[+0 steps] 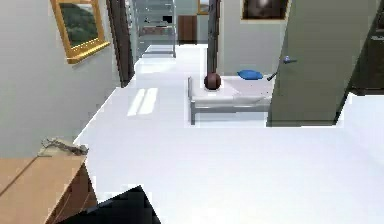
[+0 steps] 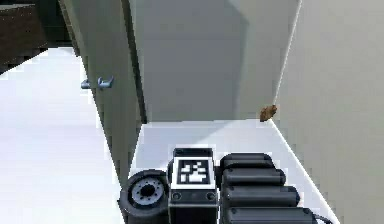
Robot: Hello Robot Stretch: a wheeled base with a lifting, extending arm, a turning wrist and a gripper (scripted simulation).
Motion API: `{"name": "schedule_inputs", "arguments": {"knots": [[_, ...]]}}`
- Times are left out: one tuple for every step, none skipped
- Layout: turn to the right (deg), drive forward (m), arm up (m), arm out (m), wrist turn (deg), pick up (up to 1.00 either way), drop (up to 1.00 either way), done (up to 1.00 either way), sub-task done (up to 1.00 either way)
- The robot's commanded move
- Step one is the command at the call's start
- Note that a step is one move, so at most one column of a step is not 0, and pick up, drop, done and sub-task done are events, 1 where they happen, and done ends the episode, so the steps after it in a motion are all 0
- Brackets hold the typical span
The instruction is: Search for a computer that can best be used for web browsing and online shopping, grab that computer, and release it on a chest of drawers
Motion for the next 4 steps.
{"name": "schedule_inputs", "arguments": {"knots": [[45.0, 0.00, 0.00, 0.00, 0.0, 0.00, 0.00, 0.00, 0.00], [45.0, 0.00, 0.00, 0.00, 0.0, 0.00, 0.00, 0.00, 0.00], [45.0, 0.00, 0.00, 0.00, 0.0, 0.00, 0.00, 0.00, 0.00], [30.0, 0.00, 0.00, 0.00, 0.0, 0.00, 0.00, 0.00, 0.00]]}}
